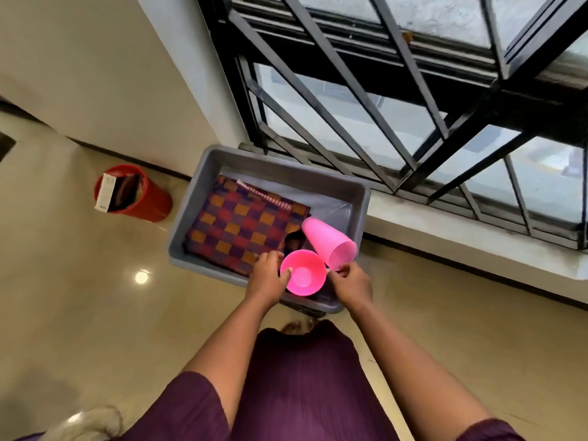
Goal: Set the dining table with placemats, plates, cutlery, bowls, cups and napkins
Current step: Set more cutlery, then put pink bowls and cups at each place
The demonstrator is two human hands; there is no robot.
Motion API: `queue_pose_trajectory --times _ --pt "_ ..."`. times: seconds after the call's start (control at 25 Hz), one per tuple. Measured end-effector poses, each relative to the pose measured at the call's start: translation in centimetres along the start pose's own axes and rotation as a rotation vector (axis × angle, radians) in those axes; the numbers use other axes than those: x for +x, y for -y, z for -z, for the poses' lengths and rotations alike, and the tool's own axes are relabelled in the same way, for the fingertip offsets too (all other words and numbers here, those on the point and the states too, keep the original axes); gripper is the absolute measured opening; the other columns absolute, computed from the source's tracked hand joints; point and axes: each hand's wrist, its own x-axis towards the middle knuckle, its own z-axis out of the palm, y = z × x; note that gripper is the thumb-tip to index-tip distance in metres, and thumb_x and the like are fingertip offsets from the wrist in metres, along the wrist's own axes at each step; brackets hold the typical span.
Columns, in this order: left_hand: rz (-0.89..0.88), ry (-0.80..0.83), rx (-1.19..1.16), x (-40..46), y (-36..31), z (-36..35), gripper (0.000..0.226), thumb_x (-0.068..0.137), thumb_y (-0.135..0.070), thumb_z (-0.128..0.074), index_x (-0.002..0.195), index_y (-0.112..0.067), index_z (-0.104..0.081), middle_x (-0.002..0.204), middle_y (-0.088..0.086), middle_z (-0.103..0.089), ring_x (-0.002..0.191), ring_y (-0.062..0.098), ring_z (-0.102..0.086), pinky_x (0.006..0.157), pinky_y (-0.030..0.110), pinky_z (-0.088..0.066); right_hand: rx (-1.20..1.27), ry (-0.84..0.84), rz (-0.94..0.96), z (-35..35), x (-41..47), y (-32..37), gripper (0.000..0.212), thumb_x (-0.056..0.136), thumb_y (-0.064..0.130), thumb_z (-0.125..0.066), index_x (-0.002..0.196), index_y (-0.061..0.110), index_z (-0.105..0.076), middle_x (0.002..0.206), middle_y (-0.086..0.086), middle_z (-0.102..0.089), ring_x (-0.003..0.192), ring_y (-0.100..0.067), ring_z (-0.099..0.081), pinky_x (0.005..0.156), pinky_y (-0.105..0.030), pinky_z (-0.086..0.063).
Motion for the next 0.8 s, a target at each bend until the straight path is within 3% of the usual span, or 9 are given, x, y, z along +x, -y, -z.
queue_pose_trajectory --times 0.16,0.24,0.32,0.4,0.56,0.8 --pt "0.023 0.012 -0.002 1.3 -0.3 -1.6 0.045 0.090 -0.026 -0.062 0.130 -0.012 -0.048 0.131 0.011 -0.045 0.117 0.030 -0.049 0.097 0.041 -0.042 -0.020 -0.034 0.046 -1.3 1.3 0.3 0.047 0.081 0.039 -0.074 0.110 0.007 -0.057 0.107 -0.011 -0.066 0.099 -0.030 -0.062 0.077 -0.032 -0.045" --pt "0.086 0.045 -0.040 1.7 -0.3 -1.9 0.047 0.091 -0.023 -0.061 0.133 -0.011 -0.044 0.134 0.012 -0.043 0.118 0.030 -0.050 0.095 0.039 -0.043 -0.001 -0.032 -0.046 -2.4 1.9 0.3 0.064 0.076 0.039 -0.079 0.119 0.004 -0.048 0.111 -0.013 -0.063 0.104 -0.032 -0.061 0.078 -0.032 -0.043" --pt "0.140 0.082 -0.061 2.1 0.0 -2.3 0.049 0.091 -0.019 -0.060 0.135 -0.010 -0.041 0.135 0.012 -0.044 0.119 0.031 -0.050 0.094 0.038 -0.042 0.047 0.006 -0.195 -3.6 2.7 0.1 0.076 0.066 0.046 -0.083 0.121 0.003 -0.052 0.110 -0.015 -0.065 0.103 -0.034 -0.064 0.081 -0.035 -0.051" --pt "0.167 0.108 -0.072 2.7 0.4 -2.9 0.048 0.089 -0.015 -0.059 0.134 -0.010 -0.043 0.133 0.013 -0.050 0.118 0.032 -0.052 0.094 0.039 -0.044 0.118 0.101 -0.303 -5.0 3.8 -0.7 0.064 0.069 0.046 -0.078 0.112 0.002 -0.062 0.104 -0.017 -0.068 0.095 -0.034 -0.067 0.083 -0.041 -0.056" --pt "0.201 0.127 -0.120 3.4 0.9 -3.6 0.049 0.084 0.001 -0.046 0.130 -0.013 -0.050 0.124 0.013 -0.057 0.112 0.033 -0.055 0.090 0.037 -0.047 0.119 0.157 -0.251 -6.3 3.7 -1.3 0.037 0.082 0.014 -0.062 0.117 0.000 -0.061 0.106 -0.016 -0.066 0.093 -0.030 -0.063 0.080 -0.036 -0.050" --pt "0.246 0.122 -0.358 2.3 0.8 -2.4 0.050 0.079 0.009 -0.039 0.120 -0.018 -0.050 0.114 0.010 -0.060 0.096 0.025 -0.056 0.067 0.031 -0.045 0.150 0.134 -0.191 -5.6 1.7 0.0 0.053 0.082 0.000 -0.048 0.134 0.009 -0.044 0.123 -0.016 -0.059 0.106 -0.031 -0.058 0.081 -0.029 -0.047"
